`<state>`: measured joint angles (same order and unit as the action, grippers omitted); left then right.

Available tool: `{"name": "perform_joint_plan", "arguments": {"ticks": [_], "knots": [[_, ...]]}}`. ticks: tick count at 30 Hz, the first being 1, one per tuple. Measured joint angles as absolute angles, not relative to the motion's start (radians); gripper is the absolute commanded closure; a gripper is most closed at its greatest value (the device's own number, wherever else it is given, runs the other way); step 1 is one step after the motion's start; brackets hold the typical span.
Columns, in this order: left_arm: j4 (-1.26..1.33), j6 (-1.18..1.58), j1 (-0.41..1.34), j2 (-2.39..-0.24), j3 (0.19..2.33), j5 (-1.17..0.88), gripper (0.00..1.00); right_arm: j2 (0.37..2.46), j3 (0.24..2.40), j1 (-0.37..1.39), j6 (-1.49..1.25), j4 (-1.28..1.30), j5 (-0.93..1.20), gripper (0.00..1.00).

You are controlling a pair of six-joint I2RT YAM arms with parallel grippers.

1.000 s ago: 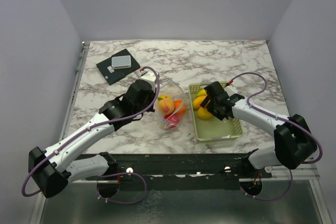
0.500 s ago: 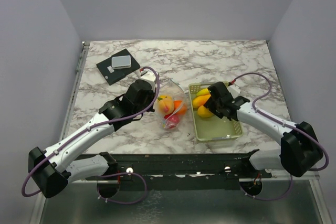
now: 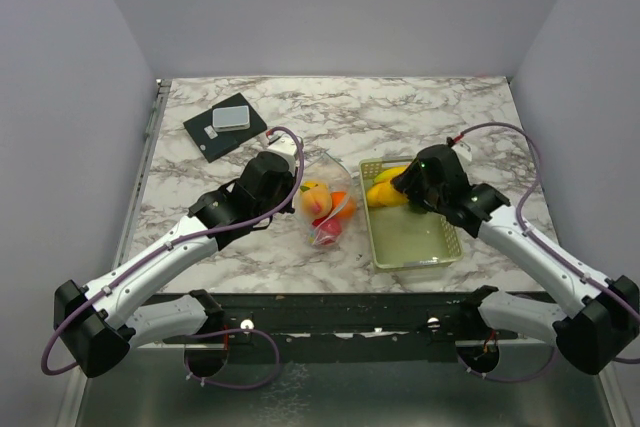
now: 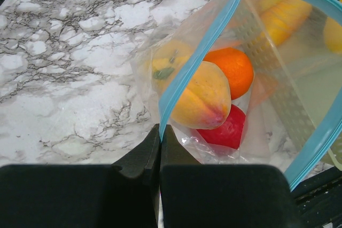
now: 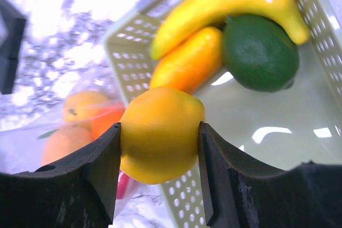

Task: Place the food in the zip-top bag and seal the zipper
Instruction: Pick up the fake fruit from the bin, then place the fake fruit in the zipper food storage bag.

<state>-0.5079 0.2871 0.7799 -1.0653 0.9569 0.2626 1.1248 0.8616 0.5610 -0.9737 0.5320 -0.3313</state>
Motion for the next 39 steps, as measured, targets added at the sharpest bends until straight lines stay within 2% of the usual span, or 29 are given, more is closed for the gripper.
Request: {"name": "perform_joint_plan", "arguments": {"ticks": [10,18,28,39], "knots": [[-0.508,0.287,0.774,-1.065,0.957,0.262,1.00,1.055,1.059,0.571,-0.831,0.543,-0.217,0.85],[-0.508,0.287,0.772,-1.065,0.957,0.262,1.00,1.077,1.185,0.674,-0.738,0.544,-0.180,0.84],[-0.508,0.287,0.772,-1.065,0.957,0.262,1.00,1.230,1.388,0.916,-0.616,0.553,-0.254,0.82],[-0.507,0.287,0.772,-1.065,0.957,0.262,1.00,1.408,1.475,1.004,-0.524,0.611,-0.340,0.83]]}}
